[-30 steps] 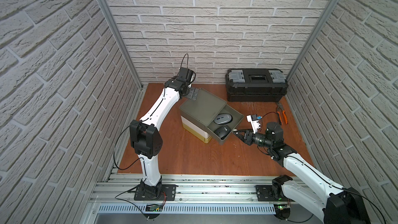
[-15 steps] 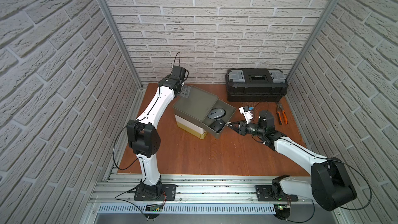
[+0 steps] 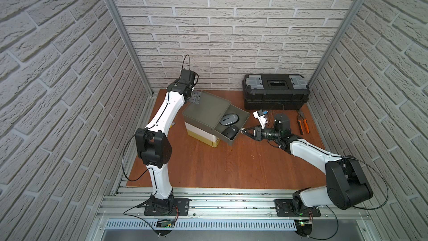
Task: Take the mice out of the drawer
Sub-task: Open the drawer in the storage box.
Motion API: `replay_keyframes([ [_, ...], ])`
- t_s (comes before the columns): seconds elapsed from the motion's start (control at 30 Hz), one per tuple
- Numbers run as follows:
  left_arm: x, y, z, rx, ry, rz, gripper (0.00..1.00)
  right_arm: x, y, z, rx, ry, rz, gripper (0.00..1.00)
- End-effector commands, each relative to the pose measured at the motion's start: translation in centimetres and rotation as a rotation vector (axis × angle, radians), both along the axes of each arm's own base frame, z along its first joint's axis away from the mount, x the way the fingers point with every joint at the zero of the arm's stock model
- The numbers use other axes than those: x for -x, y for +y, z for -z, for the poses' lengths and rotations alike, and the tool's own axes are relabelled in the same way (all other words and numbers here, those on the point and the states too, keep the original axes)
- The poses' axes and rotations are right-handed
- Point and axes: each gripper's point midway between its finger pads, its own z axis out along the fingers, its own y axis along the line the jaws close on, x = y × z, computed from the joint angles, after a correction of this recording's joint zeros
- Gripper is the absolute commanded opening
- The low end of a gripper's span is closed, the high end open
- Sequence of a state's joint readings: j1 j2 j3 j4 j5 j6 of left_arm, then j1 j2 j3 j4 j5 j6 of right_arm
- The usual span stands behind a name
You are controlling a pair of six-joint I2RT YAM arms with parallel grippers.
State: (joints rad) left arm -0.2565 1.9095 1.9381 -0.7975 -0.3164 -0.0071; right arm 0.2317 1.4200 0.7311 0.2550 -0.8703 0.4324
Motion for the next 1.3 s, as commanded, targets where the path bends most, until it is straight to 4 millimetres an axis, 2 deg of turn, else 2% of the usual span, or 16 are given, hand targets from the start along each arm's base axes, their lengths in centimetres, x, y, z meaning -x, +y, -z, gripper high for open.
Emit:
replay_keyframes([
  [0.0, 1.6, 1.7, -1.2, -0.150, 0.017, -0.023, 0.98, 2.0, -0.1, 1.3, 0.002, 0.082, -0.039, 0.05],
  [0.2, 4.6, -4.0, -6.3, -0.155, -0.080, 0.160, 0.98, 1.9, 0.0, 1.8, -0.001, 0.103, -0.043, 0.06],
  [0.3, 6.6, -7.3, -7.8, -0.146, -0.106, 0.281, 0.98, 2.0, -0.1, 1.8, 0.000, 0.098, -0.044, 0.06],
  [0.4, 8.7, -11.0, -8.4, -0.107, -0.106, 0.430, 0.98, 2.1, -0.1, 1.9, 0.003, 0.101, -0.042, 0.06],
  [0.5, 11.9, -15.6, -7.7, 0.007, -0.054, 0.662, 0.98, 2.0, -0.1, 2.0, 0.006, 0.102, -0.042, 0.06],
  [0.57, 13.7, -17.9, -7.0, 0.068, -0.008, 0.785, 0.98, 2.0, -0.1, 2.1, 0.006, 0.106, -0.042, 0.06],
  [0.7, 15.9, -20.7, -5.2, 0.123, 0.074, 0.953, 0.97, 2.1, -0.2, 2.2, 0.007, 0.104, -0.040, 0.06],
  [0.77, 16.8, -21.8, -4.5, 0.157, 0.111, 1.034, 0.93, 2.1, -0.1, 2.3, 0.006, 0.108, -0.042, 0.06],
  [0.97, 17.1, -23.8, -2.0, 0.174, 0.235, 1.166, 0.82, 2.3, -0.2, 2.4, 0.006, 0.113, -0.041, 0.06],
  [1.07, 17.1, -24.7, -0.8, 0.181, 0.298, 1.213, 0.80, 2.5, -0.1, 2.3, 0.000, 0.114, -0.046, 0.06],
  [1.27, 16.5, -25.6, 0.3, 0.142, 0.324, 1.252, 0.78, 2.6, -0.1, 2.4, -0.002, 0.116, -0.049, 0.06],
])
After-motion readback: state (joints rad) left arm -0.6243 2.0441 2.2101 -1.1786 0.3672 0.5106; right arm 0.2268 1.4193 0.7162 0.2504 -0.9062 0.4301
